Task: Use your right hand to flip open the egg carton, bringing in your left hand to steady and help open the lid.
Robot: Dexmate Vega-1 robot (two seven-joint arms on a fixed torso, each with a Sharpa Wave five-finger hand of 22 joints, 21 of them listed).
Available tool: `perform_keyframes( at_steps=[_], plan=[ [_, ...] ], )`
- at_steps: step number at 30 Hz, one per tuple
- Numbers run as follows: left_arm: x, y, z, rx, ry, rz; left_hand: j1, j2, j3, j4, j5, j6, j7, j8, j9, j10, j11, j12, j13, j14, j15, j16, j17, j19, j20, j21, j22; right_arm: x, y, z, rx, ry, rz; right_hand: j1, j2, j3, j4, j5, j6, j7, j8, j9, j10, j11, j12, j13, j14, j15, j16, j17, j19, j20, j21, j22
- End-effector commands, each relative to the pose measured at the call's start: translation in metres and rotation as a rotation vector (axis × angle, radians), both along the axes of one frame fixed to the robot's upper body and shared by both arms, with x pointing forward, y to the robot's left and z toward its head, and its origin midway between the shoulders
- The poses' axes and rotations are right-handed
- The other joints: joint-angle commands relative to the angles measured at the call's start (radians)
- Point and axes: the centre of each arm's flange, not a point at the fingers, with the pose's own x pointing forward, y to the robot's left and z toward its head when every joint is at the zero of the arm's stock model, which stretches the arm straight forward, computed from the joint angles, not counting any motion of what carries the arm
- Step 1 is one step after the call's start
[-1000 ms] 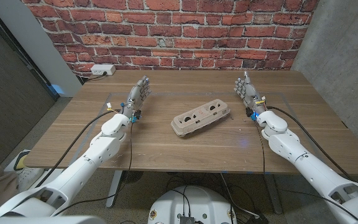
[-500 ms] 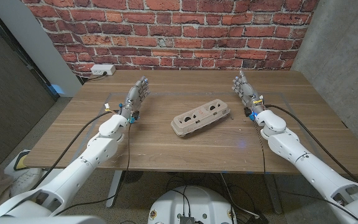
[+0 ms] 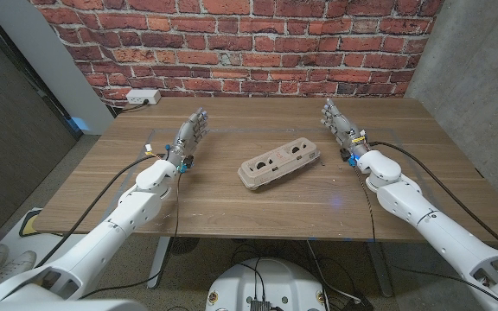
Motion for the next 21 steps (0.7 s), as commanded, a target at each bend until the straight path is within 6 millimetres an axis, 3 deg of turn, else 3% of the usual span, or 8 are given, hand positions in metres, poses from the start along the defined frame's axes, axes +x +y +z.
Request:
perform_keyframes(
  at_steps=[1,5,7,10,12,15,19,21],
  plan=[
    [-0.006,-0.007,0.007,0.02,-0.01,0.011,-0.001,0.002,0.003,-0.001,0.006,0.004,0.006,0.003,0.003,0.002,0.002,0.001,0.003,-0.003,-0.036,0.004,0.001,-0.001,0.001,0.004,0.003,-0.017,-0.007,0.002,-0.091,-0.032,-0.007,0.019,-0.005,0.002,-0.011,0.007,-0.01,-0.014,0.001,0.003,-0.008,-0.017,0.0,0.002,-0.01,-0.007,0.002,0.003,-0.003,0.004,0.003,0.002],
    [-0.003,-0.009,0.013,0.032,-0.02,-0.005,-0.001,0.002,0.002,-0.001,0.006,0.006,0.007,0.004,0.003,0.003,0.0,0.002,0.003,-0.003,-0.036,0.005,0.001,-0.001,0.001,0.004,0.003,-0.024,-0.004,0.003,-0.139,-0.066,-0.017,0.032,-0.008,0.003,-0.02,0.007,-0.033,-0.024,-0.005,0.004,-0.03,-0.032,-0.005,0.002,-0.012,-0.011,0.004,0.003,-0.012,0.012,0.0,0.002],
    [-0.003,-0.01,0.013,0.028,-0.023,-0.007,-0.001,0.002,0.002,-0.001,0.006,0.007,0.007,0.004,0.003,0.004,0.001,0.002,0.003,-0.002,-0.036,0.005,0.001,-0.001,0.0,0.004,0.003,-0.027,-0.001,0.004,-0.163,-0.085,-0.03,0.041,-0.011,0.004,-0.027,0.007,-0.046,-0.027,-0.007,0.004,-0.036,-0.037,-0.004,0.003,0.02,-0.039,0.017,0.004,-0.011,0.015,0.002,0.003],
    [-0.002,-0.013,0.012,0.011,-0.021,-0.019,-0.001,0.002,0.002,-0.001,0.006,0.009,0.008,0.005,0.003,0.006,0.001,0.003,0.003,-0.002,-0.037,0.005,0.001,-0.001,0.0,0.004,0.003,-0.032,0.002,0.004,-0.221,-0.093,-0.037,0.044,-0.013,0.004,-0.029,0.007,-0.059,-0.028,-0.01,0.004,-0.05,-0.046,-0.007,0.003,0.026,-0.045,0.017,0.004,-0.012,0.018,0.002,0.003],
    [-0.004,-0.015,0.011,0.019,-0.026,-0.021,-0.001,0.002,0.001,-0.001,0.006,0.009,0.008,0.005,0.003,0.006,0.001,0.003,0.003,-0.002,-0.037,0.006,0.001,-0.001,0.0,0.004,0.003,-0.036,0.004,0.002,-0.243,-0.103,-0.037,0.045,-0.017,0.002,-0.031,0.007,-0.081,-0.033,-0.013,0.005,-0.067,-0.044,-0.009,0.004,0.017,-0.017,0.012,0.005,-0.016,0.034,0.002,0.003],
    [-0.004,-0.015,0.01,0.032,-0.014,-0.031,-0.002,0.002,0.001,-0.001,0.006,0.01,0.008,0.005,0.003,0.006,0.001,0.003,0.003,-0.002,-0.037,0.005,0.001,-0.001,-0.001,0.004,0.003,-0.041,0.004,-0.001,-0.257,-0.116,-0.048,0.046,-0.018,0.001,-0.032,0.007,-0.091,-0.037,-0.013,0.006,-0.075,-0.047,-0.009,0.004,0.007,-0.006,0.009,0.006,-0.016,0.043,0.002,0.003],
    [-0.006,-0.011,0.016,0.073,-0.019,-0.02,-0.002,0.002,0.001,-0.001,0.006,0.018,0.011,0.008,0.003,0.007,0.0,0.004,0.003,-0.002,-0.036,0.006,0.001,-0.001,-0.001,0.005,0.003,-0.053,0.007,-0.004,-0.252,-0.147,-0.085,0.048,-0.023,-0.003,-0.035,0.008,-0.09,-0.046,-0.004,0.006,-0.064,-0.064,0.003,0.005,0.058,-0.074,0.026,0.009,-0.013,0.043,0.005,0.004],
    [-0.007,-0.008,0.018,0.059,-0.023,-0.016,-0.002,0.002,0.0,-0.001,0.006,0.018,0.011,0.008,0.003,0.008,-0.001,0.004,0.003,-0.002,-0.036,0.006,0.001,-0.001,-0.001,0.005,0.003,-0.055,0.008,-0.005,-0.274,-0.156,-0.09,0.05,-0.025,-0.004,-0.037,0.009,-0.085,-0.051,0.0,0.006,-0.054,-0.071,0.008,0.005,0.078,-0.056,0.031,0.009,-0.001,0.04,0.01,0.004]
  ],
)
